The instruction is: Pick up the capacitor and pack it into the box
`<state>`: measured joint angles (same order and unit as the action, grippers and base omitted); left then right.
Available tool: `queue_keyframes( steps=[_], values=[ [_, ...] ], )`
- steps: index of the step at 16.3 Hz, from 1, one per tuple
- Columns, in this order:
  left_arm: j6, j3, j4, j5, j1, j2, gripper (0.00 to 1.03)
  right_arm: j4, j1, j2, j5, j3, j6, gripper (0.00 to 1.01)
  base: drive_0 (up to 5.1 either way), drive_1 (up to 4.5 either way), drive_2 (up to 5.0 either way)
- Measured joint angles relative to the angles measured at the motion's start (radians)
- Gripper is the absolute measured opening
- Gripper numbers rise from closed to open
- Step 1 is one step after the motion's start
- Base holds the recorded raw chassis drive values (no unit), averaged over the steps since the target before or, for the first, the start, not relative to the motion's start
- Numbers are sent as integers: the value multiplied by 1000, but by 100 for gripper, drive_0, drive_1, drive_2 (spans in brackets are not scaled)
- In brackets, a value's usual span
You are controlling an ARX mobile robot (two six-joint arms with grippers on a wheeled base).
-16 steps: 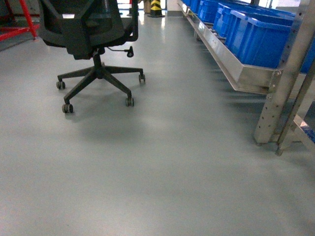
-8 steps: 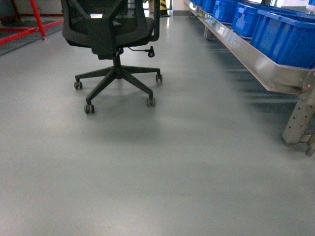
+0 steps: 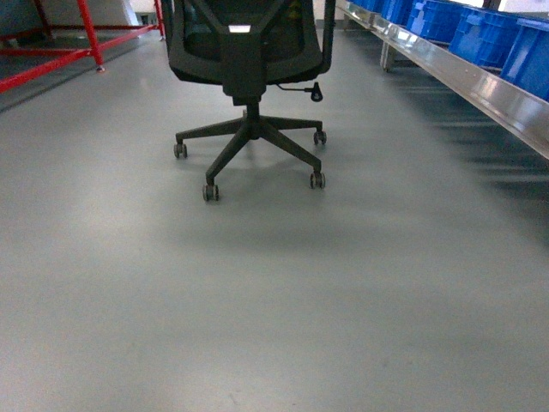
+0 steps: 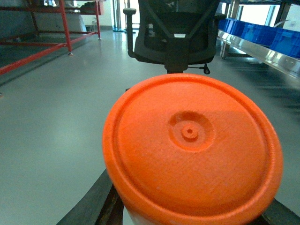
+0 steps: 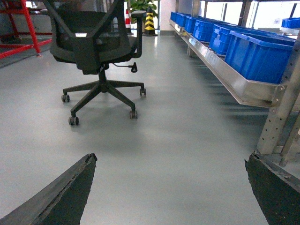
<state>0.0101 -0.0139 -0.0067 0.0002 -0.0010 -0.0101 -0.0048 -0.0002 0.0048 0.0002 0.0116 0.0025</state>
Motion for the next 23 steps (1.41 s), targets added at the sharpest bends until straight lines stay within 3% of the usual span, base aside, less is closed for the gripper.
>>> queue_keyframes(
  steps=[23],
  values=[
    [0, 0, -1, -1, 0, 0, 44, -3, 0, 0, 0, 0, 0, 98, -499, 242, 242]
  ],
)
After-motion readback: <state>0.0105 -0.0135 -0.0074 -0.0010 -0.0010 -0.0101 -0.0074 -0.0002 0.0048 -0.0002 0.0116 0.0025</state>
